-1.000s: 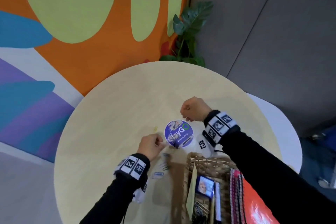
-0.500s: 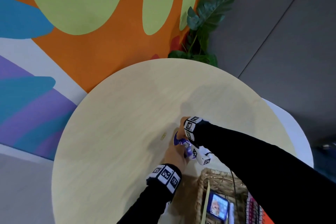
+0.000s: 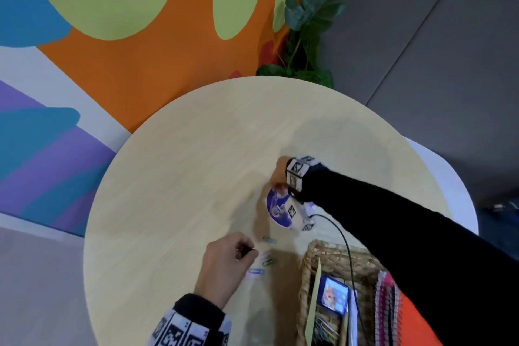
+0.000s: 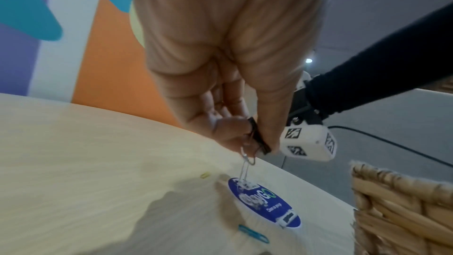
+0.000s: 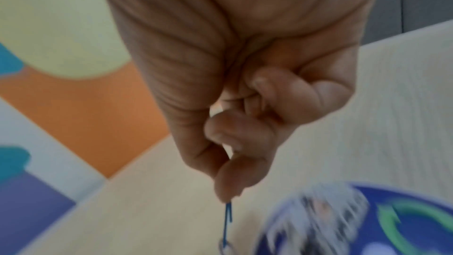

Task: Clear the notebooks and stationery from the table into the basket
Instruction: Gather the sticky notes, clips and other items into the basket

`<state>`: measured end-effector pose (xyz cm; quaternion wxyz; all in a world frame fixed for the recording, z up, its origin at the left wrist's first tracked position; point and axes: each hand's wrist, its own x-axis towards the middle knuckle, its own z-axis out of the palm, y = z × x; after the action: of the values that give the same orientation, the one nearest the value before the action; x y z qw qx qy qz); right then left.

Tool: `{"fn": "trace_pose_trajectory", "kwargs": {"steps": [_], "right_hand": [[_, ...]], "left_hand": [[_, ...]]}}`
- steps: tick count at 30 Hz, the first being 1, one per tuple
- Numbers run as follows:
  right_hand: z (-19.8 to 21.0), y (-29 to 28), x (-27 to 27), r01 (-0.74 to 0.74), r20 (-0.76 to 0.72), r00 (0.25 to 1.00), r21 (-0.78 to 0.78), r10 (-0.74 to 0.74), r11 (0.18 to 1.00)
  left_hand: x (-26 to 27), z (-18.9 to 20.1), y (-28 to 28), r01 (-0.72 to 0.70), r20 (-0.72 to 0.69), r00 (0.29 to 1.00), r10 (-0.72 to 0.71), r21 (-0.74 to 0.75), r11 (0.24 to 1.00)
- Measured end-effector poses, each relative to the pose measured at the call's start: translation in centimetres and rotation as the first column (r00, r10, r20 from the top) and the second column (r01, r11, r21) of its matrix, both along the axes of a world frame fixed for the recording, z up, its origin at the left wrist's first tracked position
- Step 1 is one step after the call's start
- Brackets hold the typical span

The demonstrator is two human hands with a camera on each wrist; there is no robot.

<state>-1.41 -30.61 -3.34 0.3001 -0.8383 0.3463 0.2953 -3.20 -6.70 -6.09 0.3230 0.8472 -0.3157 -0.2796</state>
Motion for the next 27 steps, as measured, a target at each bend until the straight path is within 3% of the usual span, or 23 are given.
{"fn": "trace_pose_trajectory", "kwargs": {"steps": [4, 6, 10, 14, 20, 23, 27], "right_hand": [[3.3, -1.6, -1.4, 0.071, 0.071, 0.995, -0.055, -0.067, 0.996], [5.2, -1.6, -3.5, 0.137, 0.120, 0.983, 0.018, -0.138, 0.990], [8.3, -0.9, -9.7, 0.225, 0.293, 0.928, 0.051, -0.230, 0.973], [9.3, 2.0, -17.3, 0.225, 0.337, 0.915, 0.032, -0.222, 0.974], [5.1, 7.6, -24.9, 0.094, 0.101, 0.990, 0.059, -0.100, 0.994], [1.7, 9.9, -25.3, 0.002, -0.040, 0.999, 0.038, -0.001, 0.999], [-1.1, 11.9, -23.7, -0.112, -0.147, 0.984, -0.049, 0.104, 0.992]], "left_hand": [[-0.3, 0.3, 2.3, -0.010, 0.005, 1.000, 0.010, -0.002, 1.000], [-0.8, 0.4, 2.8, 0.005, -0.007, 1.000, -0.005, -0.004, 1.000], [-2.1, 1.4, 2.6, 0.023, -0.001, 1.000, -0.023, -0.024, 0.999], [-4.1, 3.6, 1.7, 0.042, -0.007, 0.999, -0.043, -0.137, 0.990], [-6.9, 6.8, 0.8, 0.130, -0.035, 0.989, -0.144, -0.272, 0.953], [-8.2, 7.9, 0.5, 0.200, -0.017, 0.977, -0.214, -0.288, 0.937], [-9.9, 8.3, 0.9, 0.300, 0.040, 0.954, -0.298, -0.203, 0.932]]}}
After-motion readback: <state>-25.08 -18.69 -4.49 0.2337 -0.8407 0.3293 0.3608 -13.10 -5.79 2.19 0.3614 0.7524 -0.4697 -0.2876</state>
